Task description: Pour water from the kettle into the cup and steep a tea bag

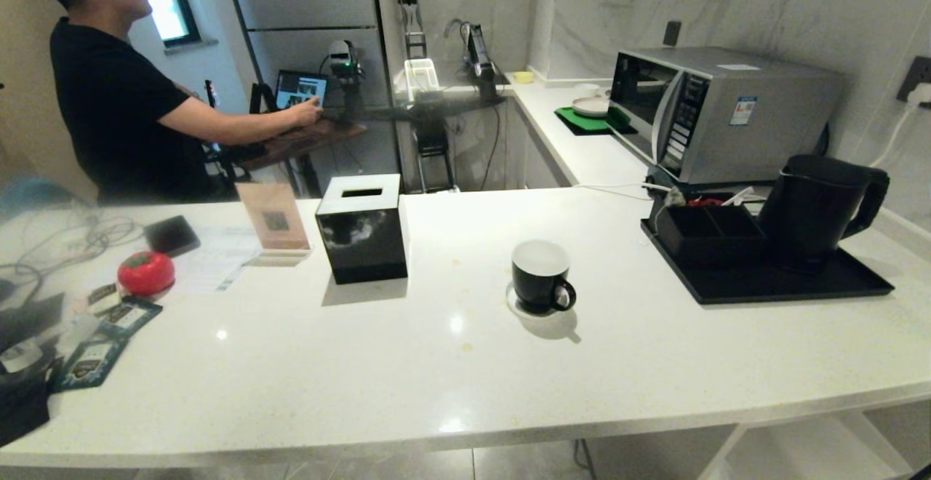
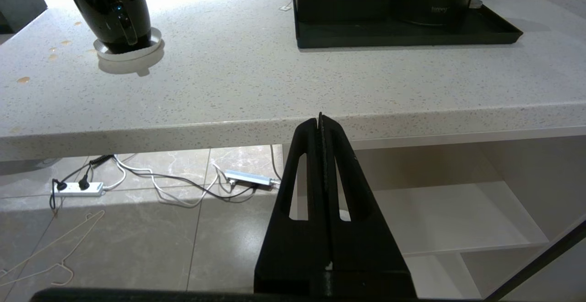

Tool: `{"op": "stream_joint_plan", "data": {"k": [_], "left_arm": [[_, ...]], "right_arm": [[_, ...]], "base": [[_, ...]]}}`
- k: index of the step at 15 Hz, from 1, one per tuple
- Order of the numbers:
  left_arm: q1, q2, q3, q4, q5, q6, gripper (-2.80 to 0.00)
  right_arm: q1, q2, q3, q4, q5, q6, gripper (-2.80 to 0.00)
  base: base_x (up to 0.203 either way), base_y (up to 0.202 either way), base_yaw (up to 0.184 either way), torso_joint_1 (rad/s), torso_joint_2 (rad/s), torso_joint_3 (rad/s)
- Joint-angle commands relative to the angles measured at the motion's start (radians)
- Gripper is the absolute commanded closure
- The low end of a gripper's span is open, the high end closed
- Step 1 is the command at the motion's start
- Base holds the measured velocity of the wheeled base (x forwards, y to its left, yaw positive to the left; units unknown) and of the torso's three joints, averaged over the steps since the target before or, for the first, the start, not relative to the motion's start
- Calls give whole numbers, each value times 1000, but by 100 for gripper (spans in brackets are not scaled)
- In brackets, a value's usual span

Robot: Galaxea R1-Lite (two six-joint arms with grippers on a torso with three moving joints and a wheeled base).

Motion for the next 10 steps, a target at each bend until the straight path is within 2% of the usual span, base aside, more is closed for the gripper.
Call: {"op": "stream_joint_plan", "data": {"k": [1,10], "left_arm": [[0,1,0,0,0,-1,0],[0,1,0,0,0,-1,0]], "right_arm": [[0,0,0,0,0,0,0],[1,0,0,0,0,0,0]], "base": [[0,0,0,0,0,0],[0,0,0,0,0,0]]}}
